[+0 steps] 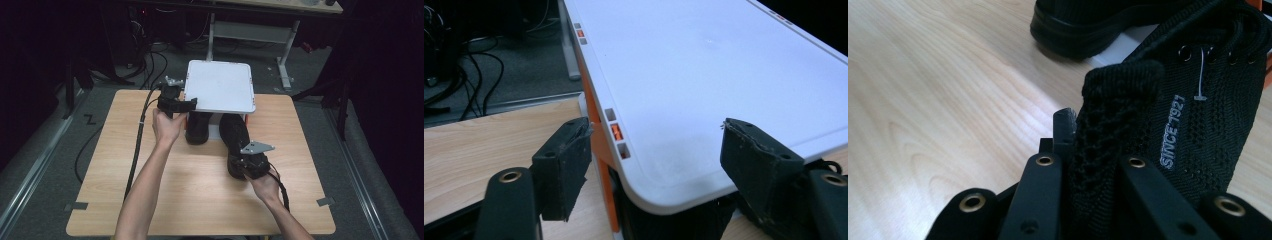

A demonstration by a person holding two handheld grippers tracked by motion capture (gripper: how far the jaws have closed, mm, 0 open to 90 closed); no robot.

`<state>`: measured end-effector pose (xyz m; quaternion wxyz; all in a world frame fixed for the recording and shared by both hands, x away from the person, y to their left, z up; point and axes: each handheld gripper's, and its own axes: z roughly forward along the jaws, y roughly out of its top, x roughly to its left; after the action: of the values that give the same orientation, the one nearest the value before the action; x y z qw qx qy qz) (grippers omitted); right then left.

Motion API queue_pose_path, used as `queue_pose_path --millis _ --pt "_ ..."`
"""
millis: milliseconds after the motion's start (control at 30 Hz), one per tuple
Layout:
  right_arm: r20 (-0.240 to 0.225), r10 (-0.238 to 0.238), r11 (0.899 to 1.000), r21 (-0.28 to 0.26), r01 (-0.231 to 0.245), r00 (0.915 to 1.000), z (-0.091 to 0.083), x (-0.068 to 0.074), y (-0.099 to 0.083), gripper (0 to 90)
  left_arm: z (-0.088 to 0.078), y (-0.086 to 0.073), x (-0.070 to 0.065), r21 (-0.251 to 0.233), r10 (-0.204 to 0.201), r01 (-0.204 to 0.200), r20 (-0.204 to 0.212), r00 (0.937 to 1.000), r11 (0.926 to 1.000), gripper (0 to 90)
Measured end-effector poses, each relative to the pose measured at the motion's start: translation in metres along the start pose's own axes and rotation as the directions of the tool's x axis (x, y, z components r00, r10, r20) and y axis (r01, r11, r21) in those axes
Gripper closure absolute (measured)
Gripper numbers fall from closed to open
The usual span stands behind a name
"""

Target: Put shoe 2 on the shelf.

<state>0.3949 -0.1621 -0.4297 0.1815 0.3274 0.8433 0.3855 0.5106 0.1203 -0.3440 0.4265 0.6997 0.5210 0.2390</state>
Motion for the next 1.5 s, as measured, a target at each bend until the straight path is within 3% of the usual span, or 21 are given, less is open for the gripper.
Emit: queue_pose_path --millis 133,200,267,367,733,967,1133,1200,1367,1500 --pt "0.013 0.016 1.0 0.014 -0.016 0.9998 0.016 -0.003 0.012 85.4 0.012 -0.004 0.001 0.039 -0.006 0.006 -0.005 1.0 0.9992 31.7" --pt "0.02 0.02 1.0 0.024 -0.02 0.9996 0.022 -0.004 0.016 85.3 0.012 -0.004 0.003 0.04 -0.026 0.026 0.007 0.9996 0.9989 31.9" --pt "0.028 0.019 0.999 0.04 -0.02 0.9994 0.027 -0.005 0.02 85.2 0.013 -0.004 0.003 0.037 -0.021 0.021 0.003 0.9998 0.9991 34.0" --pt "0.043 0.022 0.999 0.048 -0.024 0.9988 0.038 -0.008 0.025 85.0 0.015 -0.004 0.005 0.048 -0.056 0.054 0.04 0.9976 0.9974 36.3" --pt "0.093 0.038 0.997 0.063 -0.044 0.9949 0.067 -0.029 0.039 83.5 0.014 -0.004 0.0 0.038 -0.012 0.012 0.017 0.9998 0.9992 37.4" --pt "0.101 0.071 0.996 0.042 -0.076 0.9924 0.078 -0.044 0.037 82.5 0.012 -0.004 0.0 0.042 0.002 -0.003 0.015 0.9999 0.9991 40.4" --pt "0.127 0.063 0.997 0.045 -0.069 0.9899 0.084 -0.049 0.043 79.7 0.011 -0.004 -0.001 0.043 0.004 -0.005 0.01 0.9999 0.9991 41.7" --pt "0.131 0.067 0.997 0.03 -0.071 0.9892 0.085 -0.049 0.042 75.1 0.011 -0.005 -0.001 0.04 0.004 -0.004 0.008 1.0 0.9992 41.8" --pt "0.119 0.076 0.997 -0.015 -0.075 0.99 0.075 -0.048 0.044 49.8 0.011 -0.004 -0.002 0.04 0.011 -0.011 -0.005 0.9999 0.9991 42.1" --pt "0.121 0.066 0.997 -0.049 -0.06 0.9905 0.061 -0.048 0.043 43.7 0.011 -0.004 -0.002 0.039 0.007 -0.007 -0.005 1.0 0.9992 42.9"
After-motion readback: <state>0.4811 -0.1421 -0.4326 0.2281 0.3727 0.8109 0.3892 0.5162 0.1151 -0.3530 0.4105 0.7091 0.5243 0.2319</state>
